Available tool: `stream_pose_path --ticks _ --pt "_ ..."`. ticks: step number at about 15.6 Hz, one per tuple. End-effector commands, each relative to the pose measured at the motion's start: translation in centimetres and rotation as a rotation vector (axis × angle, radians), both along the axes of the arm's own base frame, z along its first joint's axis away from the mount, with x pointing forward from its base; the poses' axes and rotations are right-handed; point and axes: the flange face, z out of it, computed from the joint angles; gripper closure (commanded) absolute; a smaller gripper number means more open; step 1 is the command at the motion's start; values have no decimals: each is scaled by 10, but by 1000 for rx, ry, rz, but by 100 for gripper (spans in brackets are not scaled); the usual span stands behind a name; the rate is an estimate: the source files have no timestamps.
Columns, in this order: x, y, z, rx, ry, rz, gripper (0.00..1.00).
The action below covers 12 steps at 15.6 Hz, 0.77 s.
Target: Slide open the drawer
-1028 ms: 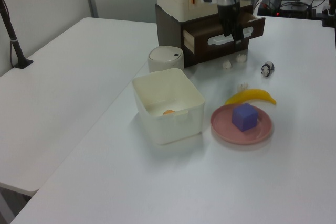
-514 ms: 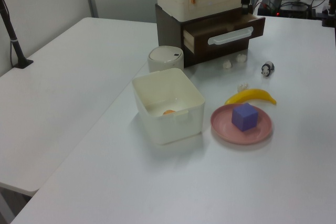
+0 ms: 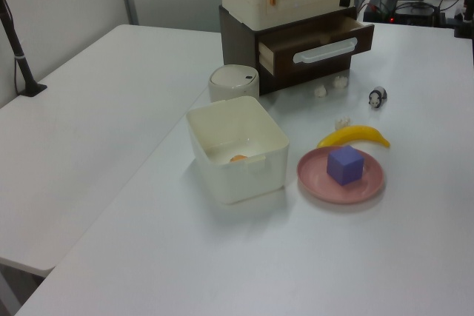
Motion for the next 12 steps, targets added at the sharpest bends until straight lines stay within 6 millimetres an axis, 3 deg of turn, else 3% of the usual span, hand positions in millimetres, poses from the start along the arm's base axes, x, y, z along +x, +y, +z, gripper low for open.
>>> stream_pose_path --ticks 1,9,12 --pt "-11 2 2 23 5 -56 0" --pt "-5 -11 -7 -25 -18 -50 0" --pt "4 -29 -7 -28 -87 -84 0"
